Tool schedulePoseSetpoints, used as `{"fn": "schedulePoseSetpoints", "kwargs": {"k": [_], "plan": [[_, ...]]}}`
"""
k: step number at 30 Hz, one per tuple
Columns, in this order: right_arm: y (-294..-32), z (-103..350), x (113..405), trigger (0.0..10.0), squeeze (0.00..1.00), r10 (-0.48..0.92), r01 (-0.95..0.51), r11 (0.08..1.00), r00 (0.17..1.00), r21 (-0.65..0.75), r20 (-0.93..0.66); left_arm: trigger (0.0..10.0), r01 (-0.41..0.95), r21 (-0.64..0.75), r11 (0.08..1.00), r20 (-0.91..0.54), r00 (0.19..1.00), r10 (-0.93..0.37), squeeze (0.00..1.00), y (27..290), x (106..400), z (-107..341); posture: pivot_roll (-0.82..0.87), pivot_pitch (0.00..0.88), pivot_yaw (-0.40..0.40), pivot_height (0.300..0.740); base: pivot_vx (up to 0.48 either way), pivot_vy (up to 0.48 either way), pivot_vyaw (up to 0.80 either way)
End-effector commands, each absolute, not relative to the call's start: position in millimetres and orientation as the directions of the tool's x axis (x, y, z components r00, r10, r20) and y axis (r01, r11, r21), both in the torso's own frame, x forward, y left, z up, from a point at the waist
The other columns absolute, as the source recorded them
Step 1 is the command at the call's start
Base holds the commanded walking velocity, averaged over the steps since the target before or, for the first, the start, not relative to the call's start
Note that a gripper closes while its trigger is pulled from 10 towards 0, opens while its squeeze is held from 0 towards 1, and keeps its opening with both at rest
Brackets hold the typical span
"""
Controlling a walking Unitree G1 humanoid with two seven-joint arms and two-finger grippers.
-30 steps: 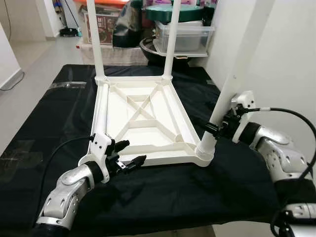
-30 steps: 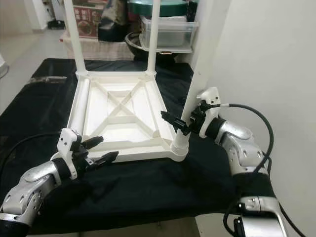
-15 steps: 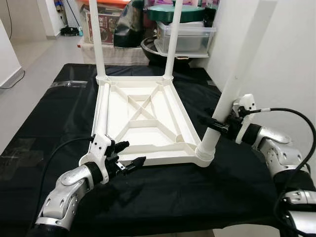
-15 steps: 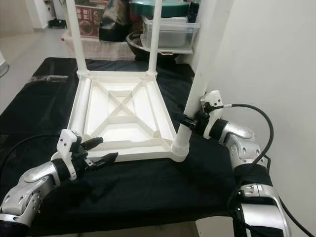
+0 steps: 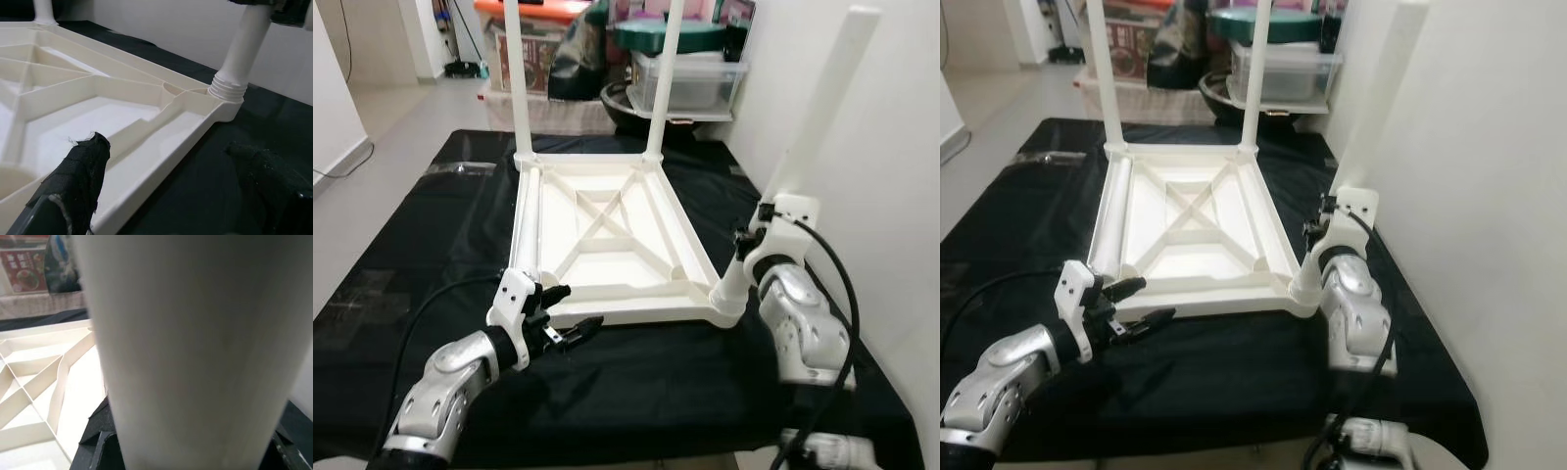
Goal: Building children table
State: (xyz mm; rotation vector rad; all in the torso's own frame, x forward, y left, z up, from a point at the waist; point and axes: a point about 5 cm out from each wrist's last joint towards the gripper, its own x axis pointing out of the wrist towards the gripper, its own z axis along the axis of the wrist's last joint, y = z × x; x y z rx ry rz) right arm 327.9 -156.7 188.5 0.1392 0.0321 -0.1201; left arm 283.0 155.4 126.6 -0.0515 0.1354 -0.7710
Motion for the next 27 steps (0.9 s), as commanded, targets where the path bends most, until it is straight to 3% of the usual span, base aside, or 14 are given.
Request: {"fn": "schedulePoseSetpoints", "kwargs": {"k": [1, 2, 3, 5, 6, 11, 12, 14, 15, 18, 20, 23, 26, 27], "plan": [[-134, 172, 321, 0.0, 0.0, -0.063, 0.087, 0.982, 0.988, 0.169, -0.141, 10.0, 0.702, -0.103, 0.704, -0.101, 0.697, -0.71, 0.0, 152, 284, 127, 0.09, 0.0, -0.087, 0.74, 0.0, 0.0, 0.0], [-134, 172, 321, 0.0, 0.0, -0.063, 0.087, 0.982, 0.988, 0.169, -0.141, 10.0, 0.702, -0.103, 0.704, -0.101, 0.697, -0.71, 0.0, 152, 284, 127, 0.09, 0.0, -0.087, 0.74, 0.0, 0.0, 0.0], [-125, 173, 320, 10.0, 0.0, -0.035, 0.061, 0.982, 0.989, 0.179, -0.146, 10.0, 0.702, -0.104, 0.705, -0.1, 0.697, -0.71, 0.0, 152, 284, 128, 0.09, 0.0, -0.087, 0.74, 0.0, 0.0, 0.0], [-123, 184, 319, 10.0, 0.0, -0.014, 0.038, 0.982, 0.992, 0.186, -0.127, 10.0, 0.703, -0.104, 0.704, -0.098, 0.697, -0.711, 0.0, 152, 285, 128, 0.08, 0.0, -0.084, 0.74, 0.0, 0.0, 0.0], [-124, 194, 320, 10.0, 1.0, 0.001, 0.02, 0.977, 0.995, 0.213, -0.098, 10.0, 0.704, -0.106, 0.703, -0.096, 0.696, -0.711, 0.0, 151, 286, 128, 0.08, 0.0, -0.083, 0.74, 0.0, 0.0, 0.0], [-130, 223, 321, 10.0, 1.0, 0.196, -0.189, 0.955, 0.981, 0.228, -0.008, 10.0, 0.706, -0.11, 0.7, -0.091, 0.694, -0.715, 0.0, 148, 286, 128, 0.07, 0.0, -0.088, 0.74, 0.0, 0.0, 0.0], [-135, 231, 322, 10.0, 0.74, 0.278, -0.279, 0.935, 0.96, 0.22, 0.038, 10.0, 0.706, -0.111, 0.699, -0.09, 0.694, -0.715, 0.0, 148, 286, 127, 0.07, 0.0, -0.095, 0.74, 0.0, 0.0, 0.0], [-135, 231, 322, 10.0, 0.74, 0.278, -0.279, 0.935, 0.96, 0.22, 0.038, 10.0, 0.706, -0.111, 0.699, -0.09, 0.694, -0.715, 0.0, 148, 286, 127, 0.07, 0.0, -0.095, 0.74, 0.0, 0.0, 0.0], [-141, 240, 322, 10.0, 0.0, 0.378, -0.391, 0.899, 0.92, 0.199, 0.105, 10.0, 0.705, -0.112, 0.701, -0.089, 0.695, -0.713, 0.0, 148, 286, 127, 0.07, 0.0, -0.097, 0.74, 0.0, 0.0, 0.0], [-149, 245, 312, 10.0, 0.0, 0.621, -0.642, 0.76, 0.763, 0.103, 0.177, 10.0, 0.703, -0.115, 0.702, -0.088, 0.697, -0.712, 0.0, 148, 285, 126, 0.08, 0.0, -0.099, 0.74, 0.0, 0.0, 0.0], [-149, 245, 312, 10.0, 0.0, 0.621, -0.642, 0.76, 0.763, 0.103, 0.177, 10.0, 0.703, -0.115, 0.702, -0.088, 0.697, -0.712, 0.0, 148, 285, 126, 0.08, 0.0, -0.099, 0.74, 0.0, 0.0, 0.0], [-149, 233, 303, 10.0, 0.0, 0.793, -0.803, 0.595, 0.595, 0.045, 0.13, 10.0, 0.704, -0.117, 0.7, -0.089, 0.695, -0.713, 0.0, 148, 284, 126, 0.09, 0.0, -0.106, 0.74, 0.0, 0.0, 0.0], [-144, 225, 299, 10.0, 0.0, 0.85, -0.855, 0.518, 0.518, 0.035, 0.089, 10.0, 0.704, -0.116, 0.701, -0.091, 0.695, -0.713, 0.0, 149, 284, 126, 0.1, 0.0, -0.112, 0.74, 0.0, 0.0, 0.0], [-137, 217, 295, 8.8, 0.0, 0.886, -0.887, 0.461, 0.461, 0.026, 0.054, 10.0, 0.703, -0.114, 0.702, -0.092, 0.696, -0.712, 0.0, 149, 284, 126, 0.1, 0.0, -0.112, 0.74, 0.0, 0.0, 0.0]]}}
